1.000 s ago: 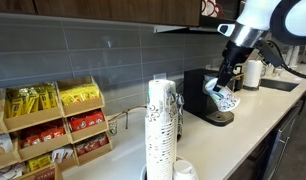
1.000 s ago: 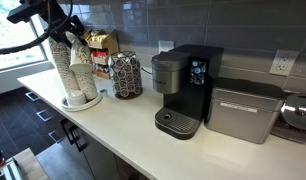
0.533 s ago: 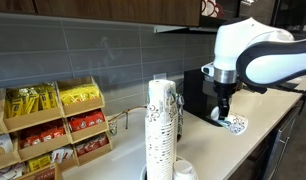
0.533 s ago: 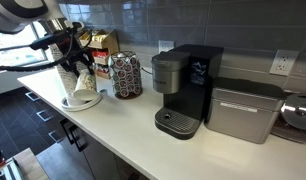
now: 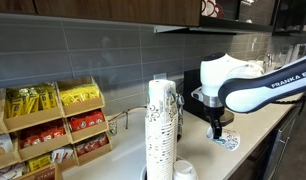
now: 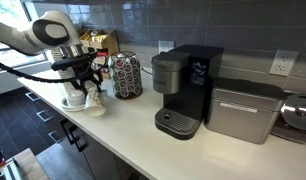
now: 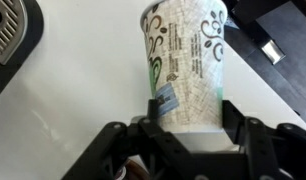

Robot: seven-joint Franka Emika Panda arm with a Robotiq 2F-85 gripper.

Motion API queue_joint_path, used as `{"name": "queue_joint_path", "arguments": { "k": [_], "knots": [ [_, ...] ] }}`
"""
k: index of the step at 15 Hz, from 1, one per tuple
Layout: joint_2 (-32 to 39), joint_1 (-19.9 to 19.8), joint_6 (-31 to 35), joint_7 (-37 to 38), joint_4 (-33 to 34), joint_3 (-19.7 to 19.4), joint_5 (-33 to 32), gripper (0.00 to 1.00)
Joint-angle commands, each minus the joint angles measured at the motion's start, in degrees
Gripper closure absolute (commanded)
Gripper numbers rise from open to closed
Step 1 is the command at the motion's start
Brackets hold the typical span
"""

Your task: Put the cup on the table

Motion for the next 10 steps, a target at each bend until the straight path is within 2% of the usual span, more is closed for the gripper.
{"name": "queue_joint_path", "arguments": {
  "k": [1, 10],
  "knots": [
    [2.22, -0.72, 6.08, -0.97, -2.10, -0.95, -1.08, 0.62],
    [5.81, -2.73, 12.60, 0.38, -3.80, -1.34, -0.84, 0.62]
  ]
}}
